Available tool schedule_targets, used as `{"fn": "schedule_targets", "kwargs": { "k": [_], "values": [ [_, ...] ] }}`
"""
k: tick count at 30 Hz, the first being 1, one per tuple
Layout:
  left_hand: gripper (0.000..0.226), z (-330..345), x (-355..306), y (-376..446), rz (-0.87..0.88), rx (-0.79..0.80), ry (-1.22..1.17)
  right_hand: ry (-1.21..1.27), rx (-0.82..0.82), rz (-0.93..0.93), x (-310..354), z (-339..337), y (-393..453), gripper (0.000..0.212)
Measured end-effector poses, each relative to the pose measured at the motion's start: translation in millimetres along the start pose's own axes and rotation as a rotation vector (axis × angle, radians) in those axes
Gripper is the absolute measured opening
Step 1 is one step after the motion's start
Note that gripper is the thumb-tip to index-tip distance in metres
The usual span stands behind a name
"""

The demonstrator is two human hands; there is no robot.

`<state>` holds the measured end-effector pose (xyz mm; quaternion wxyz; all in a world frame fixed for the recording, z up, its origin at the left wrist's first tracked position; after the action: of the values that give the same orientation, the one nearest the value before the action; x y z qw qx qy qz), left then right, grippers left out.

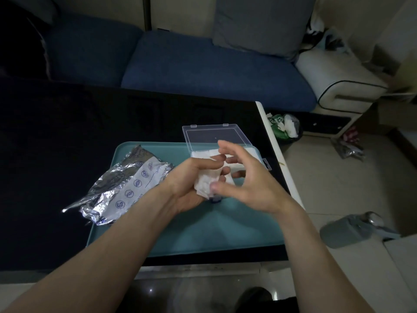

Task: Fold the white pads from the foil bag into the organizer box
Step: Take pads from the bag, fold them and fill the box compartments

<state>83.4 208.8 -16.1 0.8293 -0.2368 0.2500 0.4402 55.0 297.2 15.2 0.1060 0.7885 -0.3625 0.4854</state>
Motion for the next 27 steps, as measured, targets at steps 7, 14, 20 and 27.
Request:
{"fn": "schedule_targets", "kwargs": {
  "k": [7, 14, 20, 27],
  "values": [
    [0.022, 4.8, 14.0, 4.8, -0.111, 0.086, 0.016, -0.104, 0.018, 0.027, -5.4, 11.1, 5.1, 0.096],
    [0.008, -16.4, 19.0, 3.9, -0.157, -0.104, 0.087, -0.215, 0.084, 0.092, -5.5, 15.0, 4.4, 0.096],
    [0.029, -18.6, 24.2, 8.3, -0.158, -0.073, 0.098, -0.126, 0.004, 0.025, -6.6, 12.9, 8.2, 0.093],
    [0.010, -23.9, -62.5, -28.6, 0.185, -0.666, 1.102, 0.001, -0.066, 0.045, -13.4, 9.9, 12.7, 0.110]
  ]
}}
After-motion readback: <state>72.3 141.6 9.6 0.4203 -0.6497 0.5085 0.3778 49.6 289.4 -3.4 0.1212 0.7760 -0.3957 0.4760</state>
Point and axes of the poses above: each hand's wrist, its own y-axis towards the middle knuckle, its own z-axis out of the palm, x = y × z, the point moved 8 cm from there along y, towards the middle knuckle, and after that the axes turned 15 degrees about x, right-handed, at the moved point
